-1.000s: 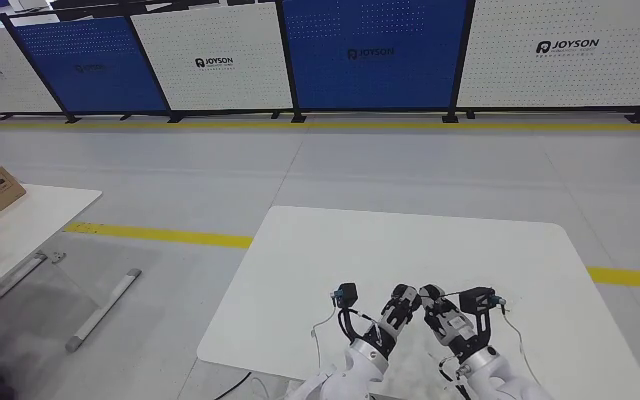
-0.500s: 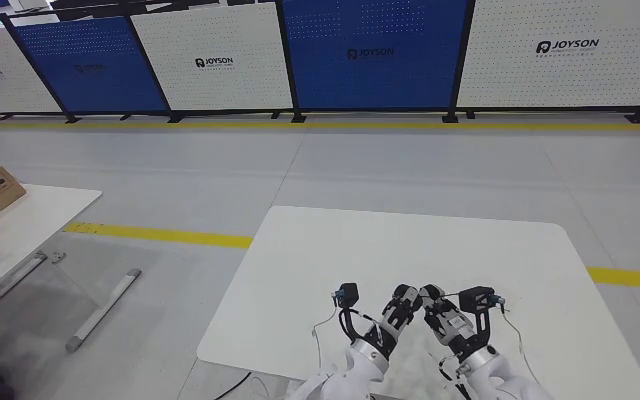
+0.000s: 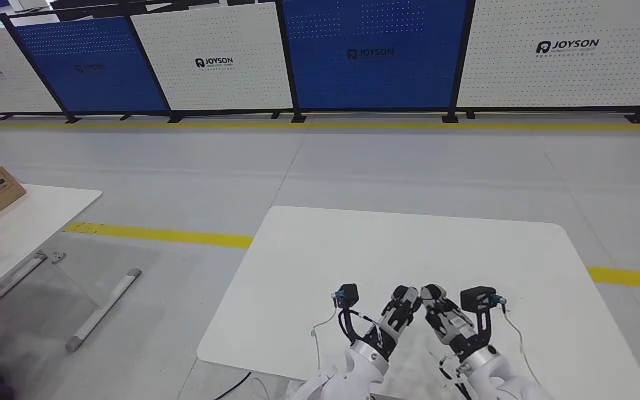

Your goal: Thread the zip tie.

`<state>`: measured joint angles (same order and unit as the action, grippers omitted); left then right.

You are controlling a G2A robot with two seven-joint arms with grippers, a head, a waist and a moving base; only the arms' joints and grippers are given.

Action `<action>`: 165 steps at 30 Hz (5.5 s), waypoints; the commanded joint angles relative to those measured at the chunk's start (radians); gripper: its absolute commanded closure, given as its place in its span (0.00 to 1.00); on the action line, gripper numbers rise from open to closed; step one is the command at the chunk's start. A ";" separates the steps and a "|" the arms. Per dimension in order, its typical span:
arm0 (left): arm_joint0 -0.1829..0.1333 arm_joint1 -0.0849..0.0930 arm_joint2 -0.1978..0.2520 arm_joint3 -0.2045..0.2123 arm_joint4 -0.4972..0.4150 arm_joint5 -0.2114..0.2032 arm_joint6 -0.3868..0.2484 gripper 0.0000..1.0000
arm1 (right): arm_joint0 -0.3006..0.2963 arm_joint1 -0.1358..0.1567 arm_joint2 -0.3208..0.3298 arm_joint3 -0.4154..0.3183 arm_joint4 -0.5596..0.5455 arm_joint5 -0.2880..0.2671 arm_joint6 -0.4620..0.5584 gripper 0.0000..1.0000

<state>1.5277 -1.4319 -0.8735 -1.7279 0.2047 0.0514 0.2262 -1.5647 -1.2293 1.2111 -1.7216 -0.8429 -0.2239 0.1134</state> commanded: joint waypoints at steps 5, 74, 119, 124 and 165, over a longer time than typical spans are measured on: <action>0.005 0.002 -0.007 -0.002 0.004 0.000 -0.002 0.88 | 0.002 -0.001 0.003 0.001 0.010 0.007 0.004 1.00; 0.007 -0.010 -0.019 -0.015 -0.070 -0.019 0.050 1.00 | -0.007 0.000 0.015 0.014 0.060 -0.055 0.000 0.77; 0.016 -0.010 -0.018 -0.018 -0.049 -0.020 0.020 0.56 | 0.008 -0.001 0.017 0.016 0.086 -0.045 0.013 1.00; 0.017 -0.009 -0.015 -0.015 -0.024 -0.018 0.020 0.52 | 0.008 -0.001 0.016 0.014 0.082 -0.039 0.015 1.00; 0.017 -0.005 -0.004 -0.011 0.027 -0.010 0.000 1.00 | 0.016 -0.003 0.011 0.013 0.074 -0.012 0.024 1.00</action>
<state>1.5449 -1.4363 -0.8778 -1.7388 0.2312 0.0430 0.2252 -1.5487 -1.2324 1.2226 -1.7090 -0.7683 -0.2359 0.1364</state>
